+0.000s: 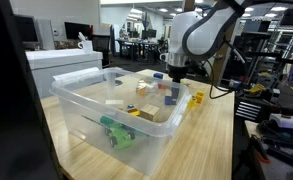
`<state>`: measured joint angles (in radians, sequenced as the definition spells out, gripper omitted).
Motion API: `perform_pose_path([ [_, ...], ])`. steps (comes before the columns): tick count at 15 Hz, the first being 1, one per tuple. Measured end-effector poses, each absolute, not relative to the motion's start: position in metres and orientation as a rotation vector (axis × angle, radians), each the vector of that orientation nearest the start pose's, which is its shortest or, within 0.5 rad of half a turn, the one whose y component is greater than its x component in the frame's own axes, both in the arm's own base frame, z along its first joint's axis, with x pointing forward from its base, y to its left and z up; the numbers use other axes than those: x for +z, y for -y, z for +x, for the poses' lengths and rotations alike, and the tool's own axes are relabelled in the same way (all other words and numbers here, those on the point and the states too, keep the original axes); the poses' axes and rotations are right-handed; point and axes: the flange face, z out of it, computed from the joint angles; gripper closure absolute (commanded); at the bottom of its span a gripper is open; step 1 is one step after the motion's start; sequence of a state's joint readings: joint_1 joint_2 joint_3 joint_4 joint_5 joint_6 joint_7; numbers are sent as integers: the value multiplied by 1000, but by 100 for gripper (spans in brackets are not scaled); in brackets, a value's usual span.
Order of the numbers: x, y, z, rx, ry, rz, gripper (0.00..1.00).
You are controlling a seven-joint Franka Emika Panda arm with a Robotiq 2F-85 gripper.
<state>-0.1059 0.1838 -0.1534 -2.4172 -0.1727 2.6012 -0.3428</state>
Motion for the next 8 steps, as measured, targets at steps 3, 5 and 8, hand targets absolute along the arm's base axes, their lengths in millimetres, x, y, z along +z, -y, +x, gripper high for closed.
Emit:
perform_pose_path([
  [3, 235, 126, 484, 35, 383, -3235, 0],
  [5, 234, 126, 486, 16, 386, -3238, 0],
  [8, 230, 126, 488, -2, 390, -3240, 26],
])
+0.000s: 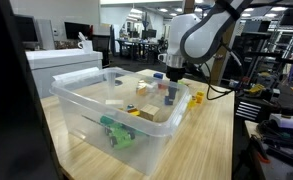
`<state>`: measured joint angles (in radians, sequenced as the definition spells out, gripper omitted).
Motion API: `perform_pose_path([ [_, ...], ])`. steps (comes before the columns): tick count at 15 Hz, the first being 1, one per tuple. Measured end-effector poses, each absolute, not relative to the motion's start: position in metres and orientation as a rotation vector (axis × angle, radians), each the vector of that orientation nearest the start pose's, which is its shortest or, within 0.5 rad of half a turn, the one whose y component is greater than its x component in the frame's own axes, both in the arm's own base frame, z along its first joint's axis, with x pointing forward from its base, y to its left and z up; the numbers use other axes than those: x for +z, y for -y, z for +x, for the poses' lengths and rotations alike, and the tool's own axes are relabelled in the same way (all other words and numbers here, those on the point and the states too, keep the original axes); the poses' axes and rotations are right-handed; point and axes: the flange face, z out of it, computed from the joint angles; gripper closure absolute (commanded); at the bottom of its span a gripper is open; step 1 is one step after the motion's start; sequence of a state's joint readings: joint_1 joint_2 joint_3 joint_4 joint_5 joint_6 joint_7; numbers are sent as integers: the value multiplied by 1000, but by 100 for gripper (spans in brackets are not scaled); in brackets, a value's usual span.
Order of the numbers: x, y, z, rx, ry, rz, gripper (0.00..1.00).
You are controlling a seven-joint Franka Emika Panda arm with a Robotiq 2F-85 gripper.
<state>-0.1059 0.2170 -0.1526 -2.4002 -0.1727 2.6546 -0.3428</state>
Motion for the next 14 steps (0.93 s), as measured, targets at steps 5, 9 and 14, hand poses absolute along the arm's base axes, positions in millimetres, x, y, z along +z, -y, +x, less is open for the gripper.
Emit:
perform_pose_path([
  [5, 229, 126, 490, -21, 393, -3243, 57],
  [9, 235, 126, 492, -39, 386, -3244, 57],
  [14, 310, 104, 519, -275, 289, -3194, 57],
])
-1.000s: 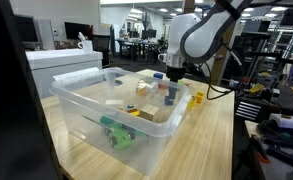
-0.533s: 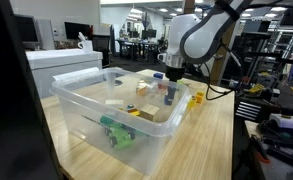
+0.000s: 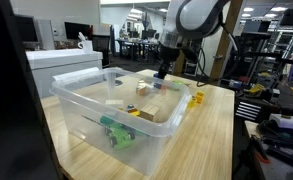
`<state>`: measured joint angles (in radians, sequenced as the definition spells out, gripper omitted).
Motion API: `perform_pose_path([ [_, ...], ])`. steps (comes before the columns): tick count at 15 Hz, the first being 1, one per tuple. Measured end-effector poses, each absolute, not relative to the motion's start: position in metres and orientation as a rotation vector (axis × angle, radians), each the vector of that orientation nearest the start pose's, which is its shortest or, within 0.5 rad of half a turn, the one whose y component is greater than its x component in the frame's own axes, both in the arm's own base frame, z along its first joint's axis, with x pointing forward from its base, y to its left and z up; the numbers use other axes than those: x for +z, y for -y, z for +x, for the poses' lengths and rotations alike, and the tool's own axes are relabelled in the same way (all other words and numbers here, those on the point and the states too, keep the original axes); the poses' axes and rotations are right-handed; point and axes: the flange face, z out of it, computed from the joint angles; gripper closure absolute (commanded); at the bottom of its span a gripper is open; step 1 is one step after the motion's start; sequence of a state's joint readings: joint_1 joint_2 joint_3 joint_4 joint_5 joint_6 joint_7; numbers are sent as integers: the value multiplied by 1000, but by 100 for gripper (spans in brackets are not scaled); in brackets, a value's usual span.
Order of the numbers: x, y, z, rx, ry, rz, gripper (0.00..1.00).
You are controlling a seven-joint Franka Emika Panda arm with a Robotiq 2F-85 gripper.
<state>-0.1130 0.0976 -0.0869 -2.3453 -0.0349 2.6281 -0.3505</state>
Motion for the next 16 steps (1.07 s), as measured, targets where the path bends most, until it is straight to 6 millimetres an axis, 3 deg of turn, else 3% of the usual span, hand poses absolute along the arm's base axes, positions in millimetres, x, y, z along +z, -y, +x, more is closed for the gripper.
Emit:
perform_pose_path([
  [3, 398, 47, 534, -481, 301, -3092, 57],
  [7, 458, -16, 514, -512, 430, -2997, 57],
  [9, 470, -39, 500, -485, 504, -2976, 57],
  [10, 471, -43, 498, -479, 516, -2972, 8],
  [12, 465, -45, 495, -452, 532, -2979, 0],
  [14, 459, -35, 493, -424, 538, -3003, 0],
  [16, 456, -4, 494, -401, 504, -3055, 0],
])
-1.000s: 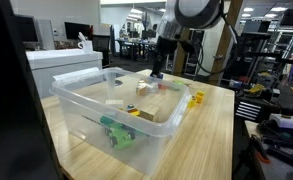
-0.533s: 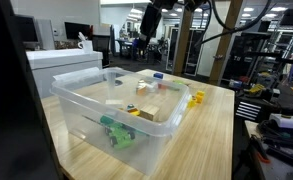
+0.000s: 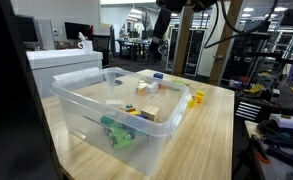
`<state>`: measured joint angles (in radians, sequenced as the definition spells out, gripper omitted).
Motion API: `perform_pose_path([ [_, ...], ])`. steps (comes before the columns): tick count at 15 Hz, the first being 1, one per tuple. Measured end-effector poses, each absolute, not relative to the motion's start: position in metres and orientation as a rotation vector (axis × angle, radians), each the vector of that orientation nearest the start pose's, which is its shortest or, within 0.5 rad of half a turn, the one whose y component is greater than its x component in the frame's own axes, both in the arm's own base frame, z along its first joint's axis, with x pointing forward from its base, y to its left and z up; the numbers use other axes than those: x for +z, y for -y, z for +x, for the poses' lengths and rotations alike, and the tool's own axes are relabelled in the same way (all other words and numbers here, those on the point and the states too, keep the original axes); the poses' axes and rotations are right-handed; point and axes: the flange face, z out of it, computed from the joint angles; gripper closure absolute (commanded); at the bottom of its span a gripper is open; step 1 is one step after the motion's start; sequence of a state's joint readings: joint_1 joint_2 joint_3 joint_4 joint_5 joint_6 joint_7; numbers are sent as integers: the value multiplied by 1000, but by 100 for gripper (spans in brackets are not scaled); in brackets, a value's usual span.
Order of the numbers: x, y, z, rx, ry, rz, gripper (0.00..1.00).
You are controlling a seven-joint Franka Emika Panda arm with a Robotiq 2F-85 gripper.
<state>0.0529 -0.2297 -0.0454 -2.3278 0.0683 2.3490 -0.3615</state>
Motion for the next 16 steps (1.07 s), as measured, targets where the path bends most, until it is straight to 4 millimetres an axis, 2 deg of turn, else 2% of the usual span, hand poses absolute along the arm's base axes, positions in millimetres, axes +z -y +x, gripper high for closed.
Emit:
perform_pose_path([
  [3, 447, 58, 487, -335, 406, -3156, 0],
  [4, 439, 79, 480, -276, 370, -3199, 0],
  [5, 424, 112, 465, -167, 310, -3257, 0],
  [8, 393, 150, 435, 21, 239, -3313, 0],
  [9, 370, 161, 416, 122, 228, -3317, 0],
  [12, 349, 157, 406, 190, 256, -3302, 0],
  [16, 312, 138, 404, 217, 391, -3279, 0],
])
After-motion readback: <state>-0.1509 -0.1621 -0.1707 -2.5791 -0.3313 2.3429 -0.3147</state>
